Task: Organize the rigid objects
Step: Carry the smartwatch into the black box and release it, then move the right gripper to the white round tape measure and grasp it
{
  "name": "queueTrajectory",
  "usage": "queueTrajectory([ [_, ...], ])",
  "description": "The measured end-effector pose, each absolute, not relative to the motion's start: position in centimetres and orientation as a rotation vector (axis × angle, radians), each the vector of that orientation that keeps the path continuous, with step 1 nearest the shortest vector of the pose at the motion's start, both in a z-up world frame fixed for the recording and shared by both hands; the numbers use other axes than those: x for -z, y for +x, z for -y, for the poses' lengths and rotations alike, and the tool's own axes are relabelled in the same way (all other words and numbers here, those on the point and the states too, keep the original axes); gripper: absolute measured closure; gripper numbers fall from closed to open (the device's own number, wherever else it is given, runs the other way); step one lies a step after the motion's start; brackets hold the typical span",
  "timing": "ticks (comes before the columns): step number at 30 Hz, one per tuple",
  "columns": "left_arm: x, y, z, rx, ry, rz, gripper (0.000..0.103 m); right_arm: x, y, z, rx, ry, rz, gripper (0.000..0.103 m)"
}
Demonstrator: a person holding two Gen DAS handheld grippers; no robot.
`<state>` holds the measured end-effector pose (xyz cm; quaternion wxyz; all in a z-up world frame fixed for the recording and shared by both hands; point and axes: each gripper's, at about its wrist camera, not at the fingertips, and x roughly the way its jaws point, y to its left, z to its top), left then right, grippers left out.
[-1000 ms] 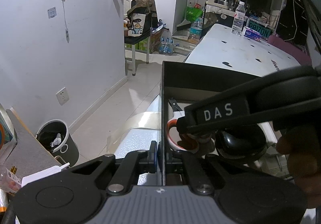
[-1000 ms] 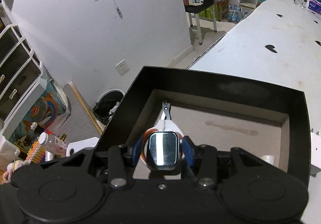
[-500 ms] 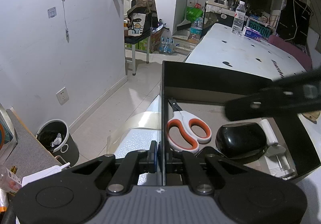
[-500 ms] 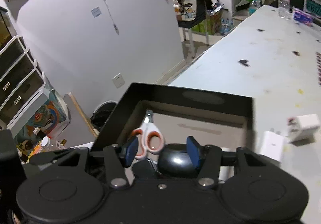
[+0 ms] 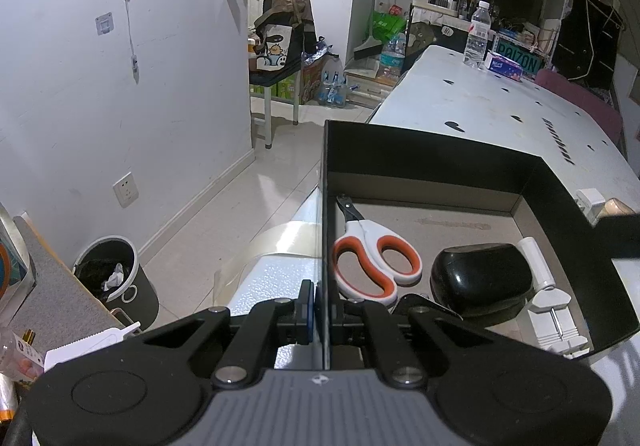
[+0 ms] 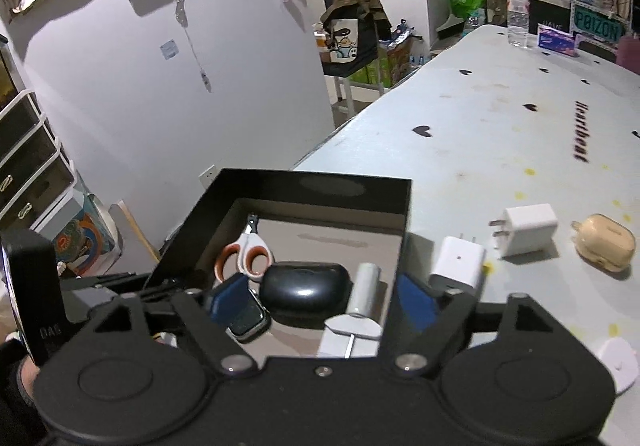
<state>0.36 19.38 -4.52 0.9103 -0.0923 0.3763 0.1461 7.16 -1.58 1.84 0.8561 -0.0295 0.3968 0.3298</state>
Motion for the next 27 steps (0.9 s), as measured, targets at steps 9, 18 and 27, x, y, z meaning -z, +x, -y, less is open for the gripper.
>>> queueTrajectory([
  [9,4.8,0.1,-19.6,-0.303,-0.192,-0.781,0.098,-2.4,6.1,3.1,-0.683,-0.056,-0.767,0.002],
  [18,4.9,0.1,-19.6,-0.303,-0.19,-0.781,0.098,-1.8,6.0,4.0,-0.64,-0.052,-0.778,0.001],
  [27,4.9,0.1,-19.6,-0.304,-0.19,-0.782,0.098,-1.5,6.2,4.8,-0.61,-0.049,-0.797,0.001],
])
